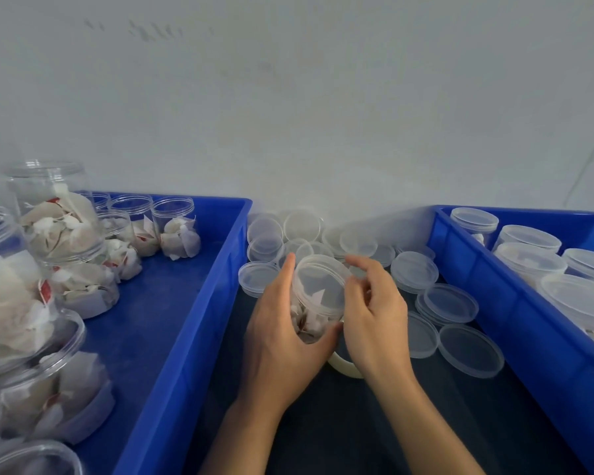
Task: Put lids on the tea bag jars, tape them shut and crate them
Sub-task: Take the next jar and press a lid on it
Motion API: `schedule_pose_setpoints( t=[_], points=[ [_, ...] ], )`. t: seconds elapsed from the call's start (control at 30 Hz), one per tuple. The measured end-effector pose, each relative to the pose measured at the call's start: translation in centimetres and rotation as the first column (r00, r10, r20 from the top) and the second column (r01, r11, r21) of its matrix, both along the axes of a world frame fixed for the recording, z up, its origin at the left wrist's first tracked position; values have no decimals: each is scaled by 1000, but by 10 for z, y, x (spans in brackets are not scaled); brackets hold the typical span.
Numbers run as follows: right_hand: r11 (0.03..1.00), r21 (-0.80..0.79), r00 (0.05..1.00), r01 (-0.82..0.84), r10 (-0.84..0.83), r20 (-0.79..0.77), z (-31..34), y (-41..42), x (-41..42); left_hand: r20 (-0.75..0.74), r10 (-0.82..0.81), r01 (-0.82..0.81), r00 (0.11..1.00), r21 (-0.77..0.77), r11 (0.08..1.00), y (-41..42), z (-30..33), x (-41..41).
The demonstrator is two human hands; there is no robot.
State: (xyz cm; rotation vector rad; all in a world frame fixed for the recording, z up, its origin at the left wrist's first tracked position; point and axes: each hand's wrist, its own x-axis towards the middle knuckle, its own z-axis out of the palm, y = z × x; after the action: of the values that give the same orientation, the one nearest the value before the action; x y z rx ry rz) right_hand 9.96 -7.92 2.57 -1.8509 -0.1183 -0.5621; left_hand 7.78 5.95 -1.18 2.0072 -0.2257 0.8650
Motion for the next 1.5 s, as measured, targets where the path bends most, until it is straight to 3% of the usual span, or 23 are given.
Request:
schedule_pose_setpoints(
  t=[0.13,0.27,0.5,0.73,0.87,1.03,1.2,1.5],
  points=[
    [996,-85,993,4,6,120,-1,5,-7,-25,-30,29,999,-2,1000,-1,5,-5],
    [969,-224,983,-106,136,124,-10,7,-11,-82,-35,27,996,-96,995,1,4,-6],
    [956,-178,962,-234,254,96,-15,2,-2,-58,-29,22,998,-119,993,-2,7,-7],
    [912,-304,938,-277,325,121,-17,-12,5,-37,-14,11,999,-105,994,0,8,-8],
    [911,-247,926,-331,364,103,-18,-14,4,16,61,-61,998,24,998,5,8,-7],
    [916,-178,920,-361,380,92,-18,-10,-1,-26,1,-2,1000,-38,999,4,12,-9],
    [958,-98,950,-270,282,136,-16,-1,-6,-15,-41,40,999,-44,998,3,10,-9],
    [865,100,871,-491,486,72,-15,-10,-6,-44,-184,178,982,-128,976,10,11,-12]
  ],
)
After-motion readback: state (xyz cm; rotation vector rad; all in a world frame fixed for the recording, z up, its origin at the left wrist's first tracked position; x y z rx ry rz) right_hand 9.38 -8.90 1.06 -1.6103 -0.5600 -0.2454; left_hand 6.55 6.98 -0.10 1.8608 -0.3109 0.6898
